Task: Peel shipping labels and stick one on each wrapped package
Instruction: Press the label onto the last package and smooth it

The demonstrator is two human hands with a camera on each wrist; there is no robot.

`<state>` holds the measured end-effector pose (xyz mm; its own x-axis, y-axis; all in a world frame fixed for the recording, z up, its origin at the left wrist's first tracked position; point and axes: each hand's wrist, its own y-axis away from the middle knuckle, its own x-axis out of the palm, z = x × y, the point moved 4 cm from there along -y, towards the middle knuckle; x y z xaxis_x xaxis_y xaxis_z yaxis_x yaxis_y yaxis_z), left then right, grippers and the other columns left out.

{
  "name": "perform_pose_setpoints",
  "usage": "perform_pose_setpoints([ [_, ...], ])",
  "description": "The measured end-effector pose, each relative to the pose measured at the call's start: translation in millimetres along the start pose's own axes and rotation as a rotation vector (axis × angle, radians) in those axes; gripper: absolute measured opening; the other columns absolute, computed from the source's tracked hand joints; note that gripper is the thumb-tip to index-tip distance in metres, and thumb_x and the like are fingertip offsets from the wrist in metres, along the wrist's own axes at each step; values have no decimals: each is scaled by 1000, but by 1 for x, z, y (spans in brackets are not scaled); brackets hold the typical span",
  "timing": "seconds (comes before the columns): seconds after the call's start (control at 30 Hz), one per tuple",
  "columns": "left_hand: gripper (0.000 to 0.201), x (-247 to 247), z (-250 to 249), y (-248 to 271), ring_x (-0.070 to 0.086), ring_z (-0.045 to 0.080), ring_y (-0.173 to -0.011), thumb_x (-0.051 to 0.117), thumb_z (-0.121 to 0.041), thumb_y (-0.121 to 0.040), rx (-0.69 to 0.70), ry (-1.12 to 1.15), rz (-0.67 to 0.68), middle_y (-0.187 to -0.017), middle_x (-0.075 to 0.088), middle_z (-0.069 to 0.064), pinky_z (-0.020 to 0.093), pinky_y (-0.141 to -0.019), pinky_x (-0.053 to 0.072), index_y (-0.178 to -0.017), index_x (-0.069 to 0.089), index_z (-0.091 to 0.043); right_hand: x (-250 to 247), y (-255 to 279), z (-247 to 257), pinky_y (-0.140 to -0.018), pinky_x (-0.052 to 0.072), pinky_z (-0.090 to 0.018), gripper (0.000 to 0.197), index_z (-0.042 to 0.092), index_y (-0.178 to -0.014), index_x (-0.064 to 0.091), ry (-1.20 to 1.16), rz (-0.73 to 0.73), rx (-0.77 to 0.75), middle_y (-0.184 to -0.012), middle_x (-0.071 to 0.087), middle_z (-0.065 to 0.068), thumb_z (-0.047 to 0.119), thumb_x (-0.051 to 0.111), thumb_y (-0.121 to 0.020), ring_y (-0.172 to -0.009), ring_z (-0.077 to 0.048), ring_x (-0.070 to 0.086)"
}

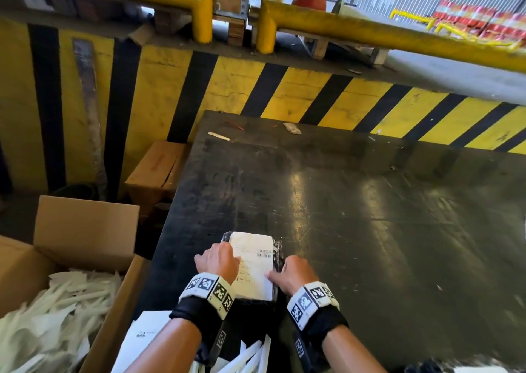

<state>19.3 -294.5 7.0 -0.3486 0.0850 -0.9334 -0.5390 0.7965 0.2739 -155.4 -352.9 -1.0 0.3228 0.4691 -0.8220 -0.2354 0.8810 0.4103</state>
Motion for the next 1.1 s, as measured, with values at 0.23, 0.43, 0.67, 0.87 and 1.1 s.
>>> perform_pose_setpoints([
  [0.23, 63, 11, 14, 10, 56, 27, -113, 68, -47, -80, 47, 146, 130, -126, 56, 10, 38, -92, 45, -123, 40, -10, 17, 23, -24, -61, 43, -22, 42, 18, -95, 43, -233, -14, -117, -94, 58, 4, 44, 71, -76, -74, -10, 54],
  [0.43, 65, 21, -6, 28, 61, 20, -102, 69, -53, -77, 150, 123, 143, -116, 60, 4, 32, -83, 51, -121, 44, -12, 6, 31, -53, -60, 41, -19, 42, 19, -95, 45, -249, -80, -112, -92, 58, 5, 43, 72, -75, -75, -8, 55],
  [0.67, 79, 45, -41, 57, 59, 20, -104, 68, -62, -72, 215, 84, 145, -117, 58, 4, 32, -84, 49, -128, 37, -15, -13, 56, -88, -83, 46, -25, 39, 23, -114, 45, -35, -125, -157, -120, 56, 2, 43, 61, -85, -102, -12, 55],
  [0.87, 101, 59, -45, 72, 56, 26, -112, 66, -59, -76, 153, 158, 133, -126, 50, 10, 39, -90, 49, -148, 12, -15, 9, 70, -70, -116, -1, -43, 83, 24, -149, 18, 360, -17, -447, -160, 7, 5, 67, -6, -82, -147, -17, -3],
  [1.1, 99, 60, -44, 82, 54, 26, -116, 61, -60, -80, 85, 202, 143, -133, 46, 10, 40, -92, 48, -150, 3, -19, -5, -2, -61, -116, -3, -49, 62, 23, -151, 9, 403, -27, -320, -160, 4, 5, 53, 14, -97, -147, -21, -3],
])
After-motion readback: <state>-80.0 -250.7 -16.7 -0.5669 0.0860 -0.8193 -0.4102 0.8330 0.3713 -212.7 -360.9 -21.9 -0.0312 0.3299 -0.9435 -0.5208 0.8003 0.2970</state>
